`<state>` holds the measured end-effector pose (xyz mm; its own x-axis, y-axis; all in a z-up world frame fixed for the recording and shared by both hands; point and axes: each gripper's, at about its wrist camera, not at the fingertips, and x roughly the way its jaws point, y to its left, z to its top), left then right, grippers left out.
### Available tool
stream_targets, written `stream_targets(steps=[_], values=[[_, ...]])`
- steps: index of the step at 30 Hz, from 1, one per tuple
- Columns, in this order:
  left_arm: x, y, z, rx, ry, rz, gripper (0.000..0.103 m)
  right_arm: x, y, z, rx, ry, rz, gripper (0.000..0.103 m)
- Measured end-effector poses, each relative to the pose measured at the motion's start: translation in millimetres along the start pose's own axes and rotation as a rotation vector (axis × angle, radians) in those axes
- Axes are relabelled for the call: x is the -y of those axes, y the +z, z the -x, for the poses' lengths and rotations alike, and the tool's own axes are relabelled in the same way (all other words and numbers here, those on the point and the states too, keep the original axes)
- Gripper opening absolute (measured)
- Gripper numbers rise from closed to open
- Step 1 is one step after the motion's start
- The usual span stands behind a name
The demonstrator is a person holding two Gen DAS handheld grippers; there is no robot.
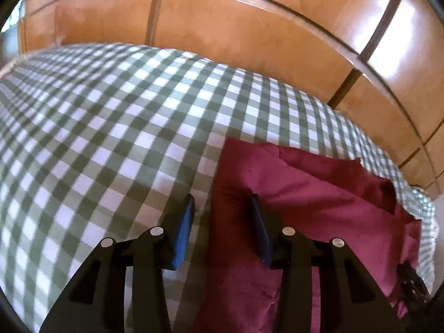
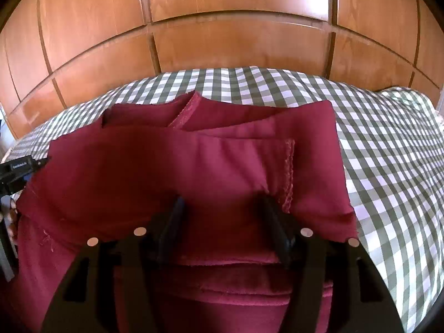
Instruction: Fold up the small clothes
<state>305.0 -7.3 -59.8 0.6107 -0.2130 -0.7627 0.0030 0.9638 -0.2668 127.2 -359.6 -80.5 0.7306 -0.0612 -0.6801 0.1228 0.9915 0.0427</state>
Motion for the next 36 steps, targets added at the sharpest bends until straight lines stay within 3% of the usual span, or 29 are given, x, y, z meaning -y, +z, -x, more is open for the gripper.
stream_targets(steps=[2,5,13,20,22,30,36], values=[[8.7,-3.3,14.9,0.040,0.126,-0.043,0.063,1.6,-0.3,-0.1,0.001,0.010,-0.008,0.060],[16.7,-15.2,39.6,0.086,0.145,-0.073,0.069,2.3,-0.1,-0.1,-0.003,0.017,-0.015,0.060],[45.3,-52.2,99.9,0.169,0.060,-0.165,0.073,-0.3,-0.4,0.0,-0.005,0.009,-0.011,0.060],[63.6,-73.3,124.8,0.205,0.020,-0.235,0.074,-0.9,-0.6,0.1,-0.004,0.003,-0.008,0.060],[67.8,-76.5,127.0,0.210,0.010,-0.248,0.081,-1.0,-0.6,0.4,-0.003,0.002,-0.008,0.060],[72.0,-79.1,104.5,0.177,0.022,-0.281,0.081,0.3,-0.7,0.2,-0.005,0.009,-0.014,0.061],[51.4,-86.1,53.7,0.032,0.089,-0.237,0.082,1.7,-0.8,-0.1,-0.005,0.018,-0.020,0.061]])
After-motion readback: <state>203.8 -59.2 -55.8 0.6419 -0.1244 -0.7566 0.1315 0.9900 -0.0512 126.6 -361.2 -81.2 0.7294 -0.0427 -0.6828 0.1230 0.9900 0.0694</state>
